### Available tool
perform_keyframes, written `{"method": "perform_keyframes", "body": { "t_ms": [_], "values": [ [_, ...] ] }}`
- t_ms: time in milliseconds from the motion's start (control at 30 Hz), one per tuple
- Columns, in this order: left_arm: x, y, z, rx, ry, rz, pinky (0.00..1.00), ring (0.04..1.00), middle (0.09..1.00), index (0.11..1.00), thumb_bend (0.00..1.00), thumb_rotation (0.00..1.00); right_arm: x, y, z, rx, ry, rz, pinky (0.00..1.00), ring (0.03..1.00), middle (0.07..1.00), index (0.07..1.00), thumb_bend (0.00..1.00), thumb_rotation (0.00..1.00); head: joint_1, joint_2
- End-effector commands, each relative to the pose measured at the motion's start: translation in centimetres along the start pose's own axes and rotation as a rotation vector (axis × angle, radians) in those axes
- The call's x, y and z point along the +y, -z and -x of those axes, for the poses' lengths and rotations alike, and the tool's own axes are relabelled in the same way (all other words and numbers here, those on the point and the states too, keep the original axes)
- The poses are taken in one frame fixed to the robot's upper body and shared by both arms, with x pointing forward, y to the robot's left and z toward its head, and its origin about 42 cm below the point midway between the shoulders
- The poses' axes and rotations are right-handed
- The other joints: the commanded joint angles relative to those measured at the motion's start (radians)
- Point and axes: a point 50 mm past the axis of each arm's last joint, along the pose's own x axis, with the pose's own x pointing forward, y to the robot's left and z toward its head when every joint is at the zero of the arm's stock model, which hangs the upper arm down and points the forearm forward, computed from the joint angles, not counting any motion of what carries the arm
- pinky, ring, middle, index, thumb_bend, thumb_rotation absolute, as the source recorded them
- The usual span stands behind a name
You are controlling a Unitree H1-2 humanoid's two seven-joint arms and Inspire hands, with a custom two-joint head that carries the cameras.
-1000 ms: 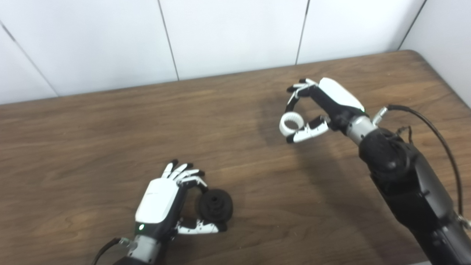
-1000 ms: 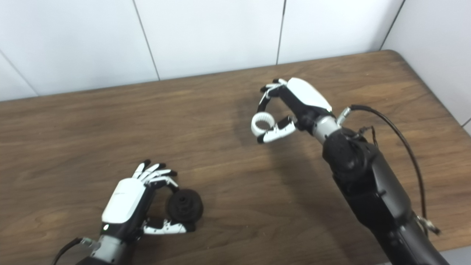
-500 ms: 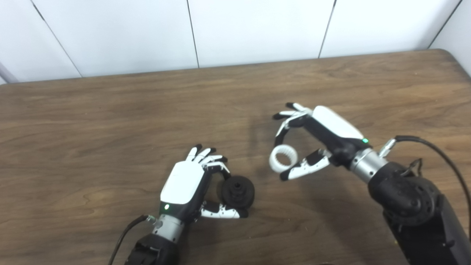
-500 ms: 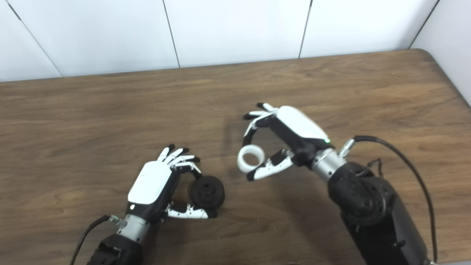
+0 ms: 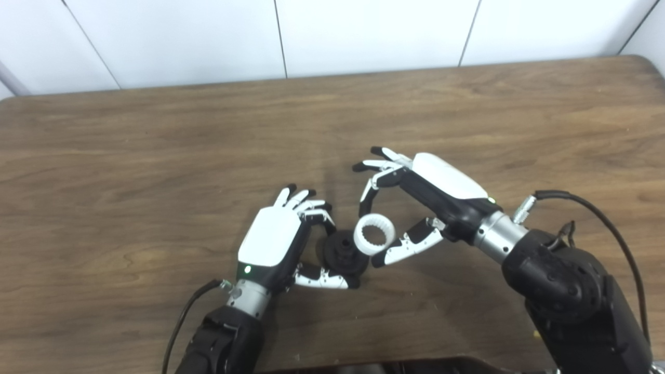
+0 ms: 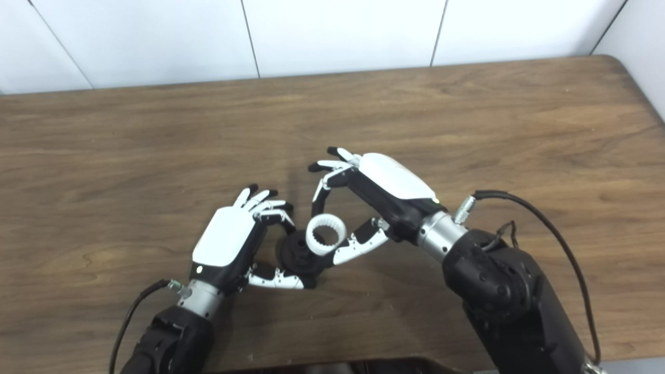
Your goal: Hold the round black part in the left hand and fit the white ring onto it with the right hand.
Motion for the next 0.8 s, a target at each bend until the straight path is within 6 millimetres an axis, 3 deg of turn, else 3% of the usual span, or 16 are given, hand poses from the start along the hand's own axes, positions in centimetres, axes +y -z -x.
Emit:
{"method": "perform_keyframes", "body": {
  "t_ms": [0, 767],
  "values": [
    [-0.2, -0.3, -0.1, -0.003, 0.035, -0.019, 1.00, 0.909, 0.784, 0.483, 0.52, 0.06, -0.8, -1.2, -0.4, -0.065, 0.044, 0.037, 1.00, 1.000, 0.889, 0.485, 0.52, 0.14, 0.003, 0.006],
    [0.2, -0.9, -0.3, -0.006, 0.032, -0.023, 1.00, 0.903, 0.780, 0.484, 0.52, 0.06, 0.0, -1.5, -2.0, -0.057, 0.036, 0.042, 1.00, 1.000, 0.888, 0.485, 0.52, 0.14, 0.016, 0.037]
  ]
}}
